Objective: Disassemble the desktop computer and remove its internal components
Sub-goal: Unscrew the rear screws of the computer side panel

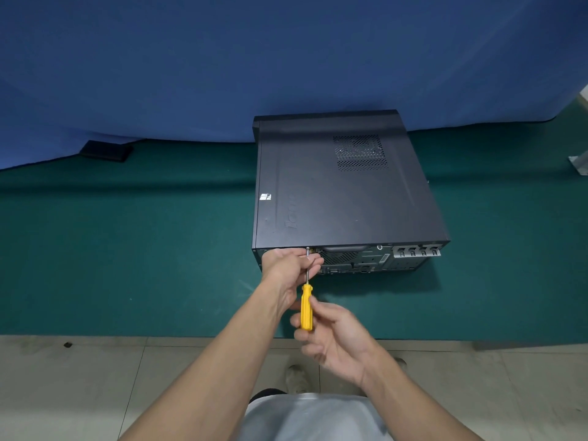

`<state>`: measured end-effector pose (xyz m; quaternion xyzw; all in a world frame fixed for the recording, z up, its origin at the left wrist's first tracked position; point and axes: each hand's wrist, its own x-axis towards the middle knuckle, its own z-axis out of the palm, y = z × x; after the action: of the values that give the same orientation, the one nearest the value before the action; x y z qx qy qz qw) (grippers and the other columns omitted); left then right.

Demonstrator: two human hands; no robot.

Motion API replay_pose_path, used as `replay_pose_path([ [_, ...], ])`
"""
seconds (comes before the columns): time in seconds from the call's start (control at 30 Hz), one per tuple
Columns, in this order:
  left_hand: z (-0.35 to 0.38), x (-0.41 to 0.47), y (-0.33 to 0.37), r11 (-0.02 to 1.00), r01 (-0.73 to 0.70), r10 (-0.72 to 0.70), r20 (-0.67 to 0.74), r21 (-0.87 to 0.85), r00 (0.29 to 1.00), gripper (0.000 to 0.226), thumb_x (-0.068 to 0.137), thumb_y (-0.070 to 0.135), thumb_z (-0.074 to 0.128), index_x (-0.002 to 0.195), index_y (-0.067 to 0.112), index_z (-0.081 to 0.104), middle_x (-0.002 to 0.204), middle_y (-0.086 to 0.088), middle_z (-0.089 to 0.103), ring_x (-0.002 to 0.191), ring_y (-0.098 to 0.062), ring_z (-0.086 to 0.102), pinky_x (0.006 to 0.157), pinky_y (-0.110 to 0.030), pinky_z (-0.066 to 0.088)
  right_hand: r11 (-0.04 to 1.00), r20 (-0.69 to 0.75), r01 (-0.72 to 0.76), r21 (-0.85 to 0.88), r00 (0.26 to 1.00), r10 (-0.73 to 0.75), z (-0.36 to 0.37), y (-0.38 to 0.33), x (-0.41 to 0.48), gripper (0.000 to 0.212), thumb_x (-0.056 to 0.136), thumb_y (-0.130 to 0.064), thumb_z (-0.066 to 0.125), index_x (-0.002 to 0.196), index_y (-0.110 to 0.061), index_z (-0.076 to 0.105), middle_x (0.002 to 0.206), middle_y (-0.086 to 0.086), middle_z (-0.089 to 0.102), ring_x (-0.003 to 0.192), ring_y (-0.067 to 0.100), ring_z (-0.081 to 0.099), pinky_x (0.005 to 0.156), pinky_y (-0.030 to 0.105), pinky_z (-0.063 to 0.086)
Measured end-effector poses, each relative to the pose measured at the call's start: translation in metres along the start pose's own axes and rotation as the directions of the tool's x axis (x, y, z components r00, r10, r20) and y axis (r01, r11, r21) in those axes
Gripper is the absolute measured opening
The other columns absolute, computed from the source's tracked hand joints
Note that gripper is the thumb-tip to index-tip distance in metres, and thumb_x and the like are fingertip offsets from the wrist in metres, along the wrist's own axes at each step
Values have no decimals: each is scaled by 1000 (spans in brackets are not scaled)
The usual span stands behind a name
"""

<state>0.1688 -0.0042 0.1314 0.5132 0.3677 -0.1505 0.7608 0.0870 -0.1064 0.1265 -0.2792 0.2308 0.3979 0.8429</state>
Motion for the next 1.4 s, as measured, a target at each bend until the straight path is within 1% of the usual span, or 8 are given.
replay_pose_path([
  [0.43, 2, -8, 1, 1000, -25, 25, -1, 5, 1000, 24, 88, -20, 51, 110, -13, 56, 96, -27, 68, 77, -27, 71, 64, -25, 60, 841, -295, 149, -521, 893, -341, 21, 17, 9, 25, 103, -17, 40, 82, -7, 48, 62, 5, 49, 42, 10, 38, 36, 20, 24],
  [0.63, 4, -9, -1, 998, -27, 27, 11, 50, 1000, 17, 90, -17, 50, 103, -8, 55, 89, -22, 68, 78, -26, 70, 71, -29, 59, 155, -221, -157, -975, 713, -665, 20, 25, 10, 24, 101, -24, 37, 93, -8, 53, 89, 13, 61, 81, 26, 49, 61, 30, 26],
  [0.77, 6, -9, -1, 998, -32, 32, -1, 55, 999, 14, 90, -17, 51, 98, -7, 57, 89, -22, 68, 76, -26, 70, 69, -29, 60, -43, -138, -257, -965, 644, -752, 22, 30, 8, 25, 101, -26, 37, 98, -6, 52, 89, 14, 62, 78, 31, 58, 58, 30, 32],
  [0.83, 6, -9, 0, 998, -32, 32, -1, 45, 999, 13, 90, -17, 50, 92, -6, 56, 86, -22, 68, 75, -26, 70, 66, -27, 60, 40, -151, -176, -984, 683, -714, 22, 25, 7, 23, 100, -27, 42, 89, -9, 51, 82, 13, 62, 70, 27, 54, 57, 32, 32],
  [0.97, 7, -10, 2, 999, -29, 29, 6, 20, 1000, 18, 90, -20, 46, 84, -3, 51, 80, -23, 64, 71, -28, 67, 64, -28, 58, 918, -236, 158, -365, 938, -255, 11, 6, -3, 20, 99, -16, 49, 94, 2, 55, 71, 17, 61, 52, 20, 55, 42, 26, 41],
  [1.17, 6, -10, 5, 999, -29, 30, 32, -21, 999, 15, 90, -21, 45, 90, -7, 51, 81, -27, 62, 72, -30, 66, 60, -28, 58, 976, -121, 138, -168, 980, -159, 13, 4, -8, 11, 99, -6, 44, 94, 1, 51, 65, 12, 55, 44, 12, 45, 36, 17, 32],
  [1.27, 4, -10, 5, 1000, -27, 27, 48, -1, 998, 13, 91, -19, 46, 90, -7, 52, 82, -26, 63, 74, -30, 67, 61, -27, 59, 739, -295, 99, -666, 875, -383, 26, 12, -3, 18, 99, -12, 47, 81, -8, 49, 65, 7, 55, 45, 14, 45, 41, 24, 32],
  [1.4, 4, -9, 3, 999, -32, 31, 32, 43, 999, 12, 88, -19, 51, 88, -7, 55, 82, -23, 65, 73, -28, 69, 63, -29, 60, -3, -191, -263, -965, 710, -678, 29, 18, -1, 15, 95, -19, 47, 83, -11, 43, 76, 4, 44, 67, 25, 47, 56, 29, 34],
])
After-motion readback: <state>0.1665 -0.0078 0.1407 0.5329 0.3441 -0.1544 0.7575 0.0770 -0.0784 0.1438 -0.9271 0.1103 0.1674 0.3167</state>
